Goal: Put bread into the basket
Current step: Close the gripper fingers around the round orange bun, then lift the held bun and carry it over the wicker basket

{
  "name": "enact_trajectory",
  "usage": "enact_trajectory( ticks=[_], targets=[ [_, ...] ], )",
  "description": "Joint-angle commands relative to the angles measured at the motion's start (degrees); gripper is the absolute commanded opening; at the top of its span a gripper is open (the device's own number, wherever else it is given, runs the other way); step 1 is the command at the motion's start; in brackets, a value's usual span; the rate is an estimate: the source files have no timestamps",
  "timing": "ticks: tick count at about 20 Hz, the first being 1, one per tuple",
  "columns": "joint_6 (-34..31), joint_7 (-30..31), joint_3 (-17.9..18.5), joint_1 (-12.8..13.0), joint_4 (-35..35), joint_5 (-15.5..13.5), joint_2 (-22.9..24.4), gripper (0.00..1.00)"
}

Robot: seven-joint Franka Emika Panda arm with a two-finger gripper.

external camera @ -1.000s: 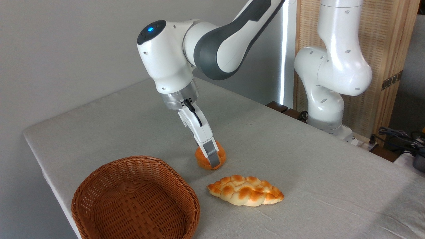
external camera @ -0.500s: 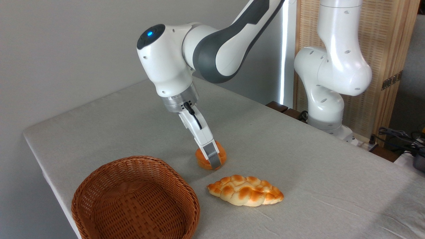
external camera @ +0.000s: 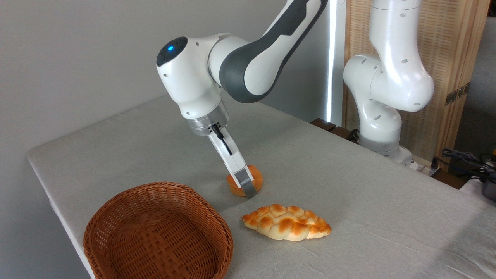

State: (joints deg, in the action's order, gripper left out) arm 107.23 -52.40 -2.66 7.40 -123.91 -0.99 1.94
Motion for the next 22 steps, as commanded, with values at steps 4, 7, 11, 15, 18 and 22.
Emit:
enact_trajectory(
  ticks=[4, 7, 11, 15, 18, 22],
  targets=[
    [0.5, -1.0, 0.1, 0.2, 0.0, 0.8, 0.4, 0.42],
    [0.5, -1.0, 0.1, 0.2, 0.0, 0.8, 0.4, 0.42],
    [0.4, -0.9, 0.1, 0.2, 0.2, 0.7, 1.1, 0.43],
    [0.0, -0.9, 0.4, 0.1, 2.7, 0.6, 3.5, 0.45],
    [0.3, -0.9, 0.8, 0.0, 7.4, -0.7, 3.6, 0.48],
    [6.8, -0.7, 1.0, -0.5, 11.2, -2.4, 3.1, 0.48]
  ],
)
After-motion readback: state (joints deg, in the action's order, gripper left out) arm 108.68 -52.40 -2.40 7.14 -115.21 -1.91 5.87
